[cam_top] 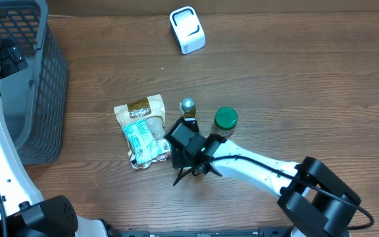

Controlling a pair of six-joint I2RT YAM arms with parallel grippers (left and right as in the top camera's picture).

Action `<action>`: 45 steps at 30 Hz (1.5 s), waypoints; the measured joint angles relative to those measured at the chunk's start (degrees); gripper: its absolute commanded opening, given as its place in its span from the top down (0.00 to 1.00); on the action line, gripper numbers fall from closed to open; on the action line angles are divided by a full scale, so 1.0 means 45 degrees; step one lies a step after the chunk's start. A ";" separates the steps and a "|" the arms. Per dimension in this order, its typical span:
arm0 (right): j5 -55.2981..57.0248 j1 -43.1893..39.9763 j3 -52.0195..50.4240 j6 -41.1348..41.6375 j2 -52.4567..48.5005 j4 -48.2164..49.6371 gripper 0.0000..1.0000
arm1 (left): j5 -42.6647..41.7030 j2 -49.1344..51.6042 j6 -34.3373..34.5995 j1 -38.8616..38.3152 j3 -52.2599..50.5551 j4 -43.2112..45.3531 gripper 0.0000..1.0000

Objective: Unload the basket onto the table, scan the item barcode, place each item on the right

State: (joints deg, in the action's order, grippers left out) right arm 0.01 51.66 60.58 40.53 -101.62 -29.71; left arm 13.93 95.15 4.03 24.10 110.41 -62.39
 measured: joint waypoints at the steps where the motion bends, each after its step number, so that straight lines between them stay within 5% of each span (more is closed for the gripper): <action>1: -0.0277 -0.0277 -0.0005 0.0000 0.0204 -0.0097 0.96 | 0.0000 0.0000 0.0000 0.0000 0.0000 0.0000 0.00; 13: -0.6042 -0.3915 -0.0228 -0.1331 0.2191 -0.0029 0.96 | -0.0005 0.0000 0.0000 0.0000 0.0000 0.0000 0.00; 19: -0.8092 -0.4051 -0.2307 -0.1506 0.2191 0.2720 0.96 | -0.0010 0.0000 0.0000 0.0000 0.0000 -0.0005 0.00; 30: -0.8952 -0.4158 -0.5765 0.0117 0.2186 0.8854 0.96 | -0.0005 0.0000 0.0000 0.0000 0.0000 0.0000 0.00; 45: -0.8238 -0.4367 -0.6261 0.0384 0.2191 0.9024 0.96 | -0.0005 0.0000 0.0000 0.0000 0.0000 0.0000 0.00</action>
State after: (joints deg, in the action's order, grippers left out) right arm -37.06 32.01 32.40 42.26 -91.77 10.90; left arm 13.91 95.15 4.03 24.10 110.41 -62.39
